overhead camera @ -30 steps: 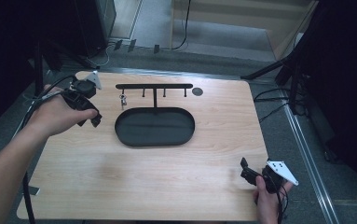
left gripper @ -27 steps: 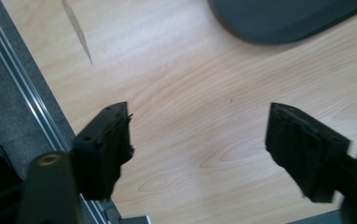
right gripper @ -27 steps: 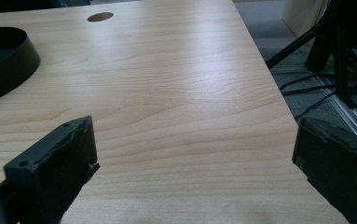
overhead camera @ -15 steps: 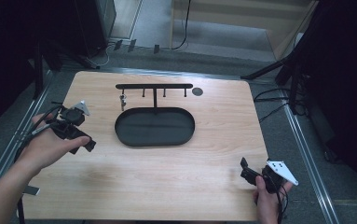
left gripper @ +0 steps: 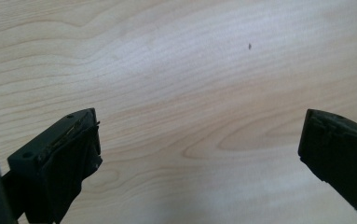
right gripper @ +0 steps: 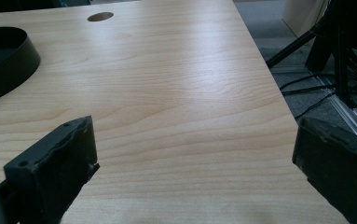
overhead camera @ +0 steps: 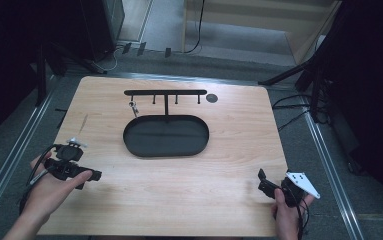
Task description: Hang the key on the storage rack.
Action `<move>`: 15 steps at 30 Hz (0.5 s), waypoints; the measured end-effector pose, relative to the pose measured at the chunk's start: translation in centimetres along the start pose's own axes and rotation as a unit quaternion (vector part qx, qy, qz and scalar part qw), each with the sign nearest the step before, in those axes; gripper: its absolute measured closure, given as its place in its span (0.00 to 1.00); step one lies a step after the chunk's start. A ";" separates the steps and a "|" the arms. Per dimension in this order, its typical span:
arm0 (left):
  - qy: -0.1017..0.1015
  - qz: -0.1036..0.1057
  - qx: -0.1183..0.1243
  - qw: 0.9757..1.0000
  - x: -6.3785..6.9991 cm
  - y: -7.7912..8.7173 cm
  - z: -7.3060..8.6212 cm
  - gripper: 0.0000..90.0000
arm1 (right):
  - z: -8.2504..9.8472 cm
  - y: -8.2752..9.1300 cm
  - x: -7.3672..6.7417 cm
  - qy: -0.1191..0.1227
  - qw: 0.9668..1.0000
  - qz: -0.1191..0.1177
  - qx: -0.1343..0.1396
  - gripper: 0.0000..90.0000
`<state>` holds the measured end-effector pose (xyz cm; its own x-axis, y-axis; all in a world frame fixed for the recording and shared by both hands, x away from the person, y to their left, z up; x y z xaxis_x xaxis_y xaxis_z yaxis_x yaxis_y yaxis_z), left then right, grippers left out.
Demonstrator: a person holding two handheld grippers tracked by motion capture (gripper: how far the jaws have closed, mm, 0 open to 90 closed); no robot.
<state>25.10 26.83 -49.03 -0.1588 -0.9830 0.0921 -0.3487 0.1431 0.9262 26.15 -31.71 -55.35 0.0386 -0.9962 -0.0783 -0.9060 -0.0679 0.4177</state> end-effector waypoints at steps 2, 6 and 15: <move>0.025 0.008 0.042 0.999 -0.5 -0.3 1.0 0.00 | 0.0 0.0 0.0 0.000 1.000 0.000 0.000 0.00; 0.040 -0.001 0.117 0.992 -1.2 -1.6 3.1 0.00 | 0.0 0.0 0.0 0.000 1.000 0.001 0.000 0.00; 0.059 -0.013 0.340 0.939 -2.1 -2.4 7.5 0.00 | 0.0 0.0 0.0 0.002 1.000 0.000 0.001 0.00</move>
<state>19.33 29.45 -54.21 -0.0537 -0.9873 0.1495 -0.8661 0.1206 0.4852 26.14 -31.72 -55.36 0.0398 -0.9964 -0.0742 -0.9068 -0.0672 0.4161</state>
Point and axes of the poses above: each handheld gripper's, and its own axes: y roughly backward along the jaws, z roughly out of its underside, x roughly to its right, the point moved 2 cm from there along -y, roughly forward along the jaws, and after that the axes turned 3 degrees about z, right-handed, at the moved point
